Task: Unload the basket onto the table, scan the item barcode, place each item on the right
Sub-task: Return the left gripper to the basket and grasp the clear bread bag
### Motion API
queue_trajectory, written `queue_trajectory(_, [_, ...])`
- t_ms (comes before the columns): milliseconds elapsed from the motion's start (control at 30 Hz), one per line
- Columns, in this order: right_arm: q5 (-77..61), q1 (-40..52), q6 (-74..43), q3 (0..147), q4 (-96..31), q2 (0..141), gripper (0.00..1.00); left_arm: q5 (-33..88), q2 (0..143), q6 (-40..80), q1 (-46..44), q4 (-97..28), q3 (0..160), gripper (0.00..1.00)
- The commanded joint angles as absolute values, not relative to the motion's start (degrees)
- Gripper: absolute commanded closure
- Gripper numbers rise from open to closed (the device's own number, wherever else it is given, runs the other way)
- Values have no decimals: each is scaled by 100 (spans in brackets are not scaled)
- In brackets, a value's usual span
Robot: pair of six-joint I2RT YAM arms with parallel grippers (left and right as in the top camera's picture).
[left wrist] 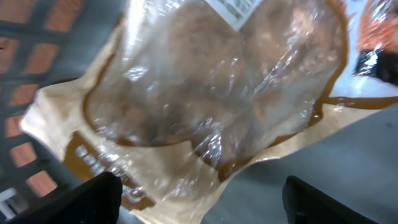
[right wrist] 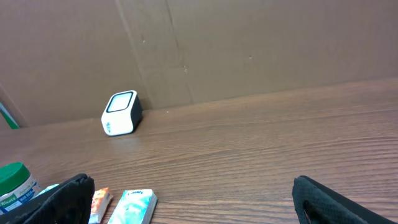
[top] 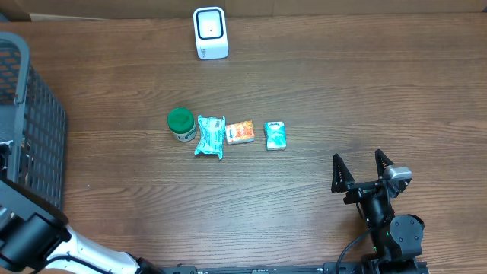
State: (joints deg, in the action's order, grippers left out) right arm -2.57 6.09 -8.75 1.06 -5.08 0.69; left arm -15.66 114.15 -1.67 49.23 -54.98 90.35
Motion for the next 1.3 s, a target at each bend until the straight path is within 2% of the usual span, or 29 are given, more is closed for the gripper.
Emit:
queue_trajectory(0, [-217,642,-856,47,-469,16,0,-1605,11712,-434,4923,-5481,9015,12])
queue_trajectory(200, [-217,642,-856,47,-469,16,0,-1907,11977,-432,4947,-5424,9015,12])
queue_trajectory(333, [-220,642,-856,45,-469,16,0,-1907,12348,-432,4950,-5417,9015,19])
queue_trajectory(433, [-217,642,-856,47,-469,16,0,-1903,12523,-427,4950,-5428,9013,36])
queue_trajectory(533, [-220,642,-856,47,-469,16,0,-1903,12564,-405,4950,-5417,9015,62])
queue_trajectory(767, [-217,642,-856,45,-469,16,0,-1903,12560,-314,4950,-5398,9021,80])
queue_trajectory(867, [-217,642,-856,47,-469,16,0,-1903,12560,-296,4947,-5443,9091,94])
queue_trajectory(1067, [-220,642,-856,45,-469,16,0,-1850,12556,30,4945,-6005,9644,96])
queue_trajectory(1267, [-217,642,-856,47,-469,16,0,-1212,12505,176,4912,-6908,10759,96])
